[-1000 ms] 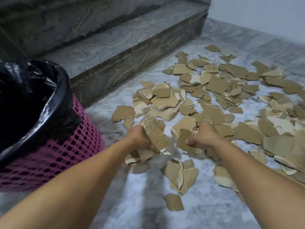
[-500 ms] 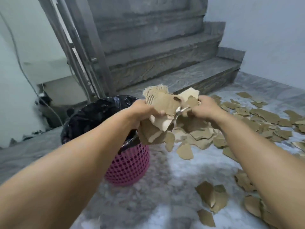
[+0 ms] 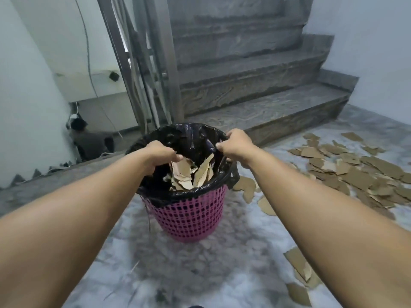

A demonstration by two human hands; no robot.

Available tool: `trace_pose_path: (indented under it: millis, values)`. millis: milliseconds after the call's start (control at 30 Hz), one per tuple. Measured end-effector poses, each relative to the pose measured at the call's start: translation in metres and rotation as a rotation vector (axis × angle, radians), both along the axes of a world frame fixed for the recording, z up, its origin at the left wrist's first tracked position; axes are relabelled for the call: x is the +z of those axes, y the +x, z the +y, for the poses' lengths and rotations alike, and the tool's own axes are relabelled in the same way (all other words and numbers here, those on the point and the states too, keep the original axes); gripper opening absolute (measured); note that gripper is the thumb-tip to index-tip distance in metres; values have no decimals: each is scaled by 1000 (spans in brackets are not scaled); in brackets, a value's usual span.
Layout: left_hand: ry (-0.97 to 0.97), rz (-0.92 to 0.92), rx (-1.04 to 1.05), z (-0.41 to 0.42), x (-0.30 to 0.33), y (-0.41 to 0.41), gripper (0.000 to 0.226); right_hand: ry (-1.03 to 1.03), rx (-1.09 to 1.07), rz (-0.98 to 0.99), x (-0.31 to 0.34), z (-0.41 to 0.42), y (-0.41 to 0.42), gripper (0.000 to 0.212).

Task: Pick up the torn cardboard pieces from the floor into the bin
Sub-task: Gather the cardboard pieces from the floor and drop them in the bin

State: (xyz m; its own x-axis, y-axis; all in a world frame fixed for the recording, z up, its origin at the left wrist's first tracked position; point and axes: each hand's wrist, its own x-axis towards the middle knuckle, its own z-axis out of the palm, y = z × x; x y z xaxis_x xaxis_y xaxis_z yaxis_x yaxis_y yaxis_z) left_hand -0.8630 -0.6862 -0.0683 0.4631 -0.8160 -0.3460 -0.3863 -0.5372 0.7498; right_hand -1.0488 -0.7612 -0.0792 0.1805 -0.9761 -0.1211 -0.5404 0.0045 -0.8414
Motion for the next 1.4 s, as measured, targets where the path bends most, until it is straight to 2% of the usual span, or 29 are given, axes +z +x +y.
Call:
trace_pose_path:
  millis: [100, 200, 233, 333, 467, 567, 667, 733, 800, 900, 1000, 1100, 1200, 1333, 1400]
  values:
    - [-6, -127, -59, 3, -2, -13, 61, -26, -122, -57, -7, -2, -20, 32]
    - [-99, -264, -126, -2, 4, -38, 36, 31, -163, -76, -14, -5, -58, 9]
    - [-149, -306, -146, -5, 7, -47, 32, 57, -153, -72, -17, -6, -70, 12]
    - [-292, -373, -289, -15, 9, -89, 27, 147, -130, 32, -33, 3, -122, 15]
    - [-272, -354, -527, -25, -9, -145, 24, 266, -122, 159, -61, 21, -188, 9]
    - [-141, -294, -690, -35, -45, -187, 37, 352, -159, 225, -88, 35, -240, 6]
    - [-11, -378, -822, -40, -90, -222, 52, 399, -207, 290, -117, 49, -282, 14]
    - [53, -394, -904, -40, -119, -242, 65, 447, -227, 341, -136, 57, -306, 10]
    - [115, -407, -995, -40, -148, -262, 79, 496, -224, 400, -157, 64, -327, 21]
    - [187, -492, -1146, -36, -194, -290, 105, 561, -217, 557, -184, 75, -356, 23]
    - [242, -565, -1260, -30, -240, -316, 119, 570, -304, 695, -210, 88, -386, 58]
    - [288, -556, -1234, -23, -274, -336, 112, 589, -588, 685, -233, 101, -409, 74]
    - [343, -538, -1044, -18, -297, -357, 91, 737, -922, 548, -249, 106, -424, 91]
    - [359, -635, -791, -17, -314, -378, 59, 831, -1104, 410, -277, 110, -430, 127]
    - [342, -624, -741, -18, -318, -385, 55, 826, -1163, 386, -289, 110, -429, 132]
